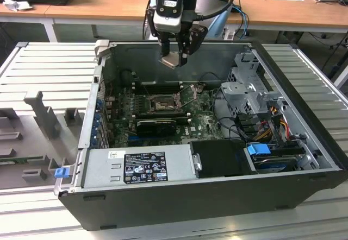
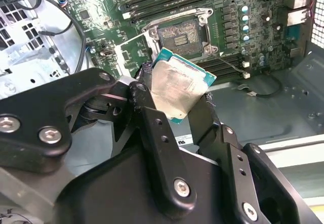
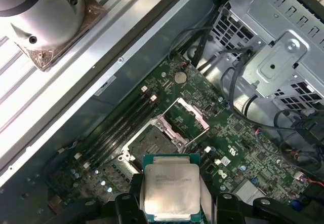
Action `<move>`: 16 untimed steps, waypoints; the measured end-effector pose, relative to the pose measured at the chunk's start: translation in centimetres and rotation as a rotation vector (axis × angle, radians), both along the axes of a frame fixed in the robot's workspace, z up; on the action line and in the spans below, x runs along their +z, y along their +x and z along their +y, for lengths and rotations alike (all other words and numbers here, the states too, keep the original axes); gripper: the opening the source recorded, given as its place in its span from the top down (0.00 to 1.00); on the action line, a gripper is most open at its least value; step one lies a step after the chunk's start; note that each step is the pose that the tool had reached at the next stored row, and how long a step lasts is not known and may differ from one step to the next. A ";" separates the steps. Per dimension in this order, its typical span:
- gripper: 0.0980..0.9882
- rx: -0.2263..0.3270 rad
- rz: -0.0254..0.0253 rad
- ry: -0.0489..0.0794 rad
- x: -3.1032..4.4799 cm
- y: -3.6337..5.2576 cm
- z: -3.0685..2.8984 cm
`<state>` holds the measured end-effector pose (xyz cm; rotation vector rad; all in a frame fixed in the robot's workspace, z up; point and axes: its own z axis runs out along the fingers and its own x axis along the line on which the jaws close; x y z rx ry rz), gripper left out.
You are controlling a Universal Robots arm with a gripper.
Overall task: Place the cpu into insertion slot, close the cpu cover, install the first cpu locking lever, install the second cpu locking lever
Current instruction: 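Place the cpu into insertion slot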
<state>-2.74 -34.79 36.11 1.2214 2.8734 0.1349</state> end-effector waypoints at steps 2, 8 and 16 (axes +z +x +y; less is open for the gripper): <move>0.52 -0.017 0.0000 0.000 0.00 0.00 0.00; 0.52 -0.050 0.0000 0.000 -0.03 0.00 0.00; 0.52 -0.231 -0.0001 0.000 -0.19 0.00 0.00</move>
